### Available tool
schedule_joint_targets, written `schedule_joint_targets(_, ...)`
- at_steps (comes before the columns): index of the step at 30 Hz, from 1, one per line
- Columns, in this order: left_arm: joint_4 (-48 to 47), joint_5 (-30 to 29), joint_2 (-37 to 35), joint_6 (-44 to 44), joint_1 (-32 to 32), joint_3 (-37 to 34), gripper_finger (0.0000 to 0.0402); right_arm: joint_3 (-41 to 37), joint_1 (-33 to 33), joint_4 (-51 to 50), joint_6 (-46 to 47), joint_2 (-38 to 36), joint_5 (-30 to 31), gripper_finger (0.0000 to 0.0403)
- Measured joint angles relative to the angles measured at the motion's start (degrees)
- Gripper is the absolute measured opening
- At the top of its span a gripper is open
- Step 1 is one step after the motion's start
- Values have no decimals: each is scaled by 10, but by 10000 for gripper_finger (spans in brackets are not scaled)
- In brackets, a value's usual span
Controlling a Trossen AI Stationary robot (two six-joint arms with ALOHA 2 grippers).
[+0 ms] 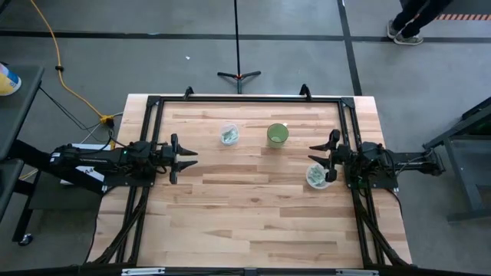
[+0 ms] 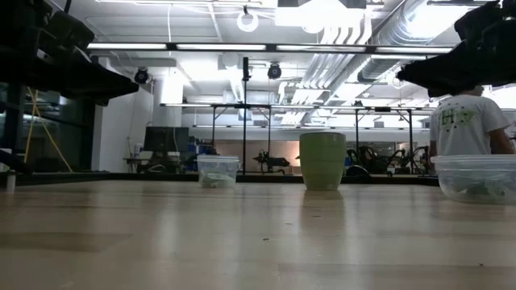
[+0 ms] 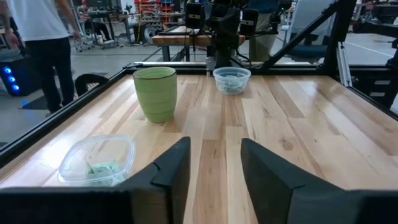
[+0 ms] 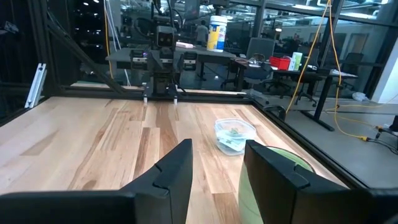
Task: Pick and place items into bin
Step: Return to Home Position
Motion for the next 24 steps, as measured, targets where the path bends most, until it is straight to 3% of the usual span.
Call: schedule_joint_targets(24,0,-1,0,0,0,0,188,0,0,0,0,0,0,139)
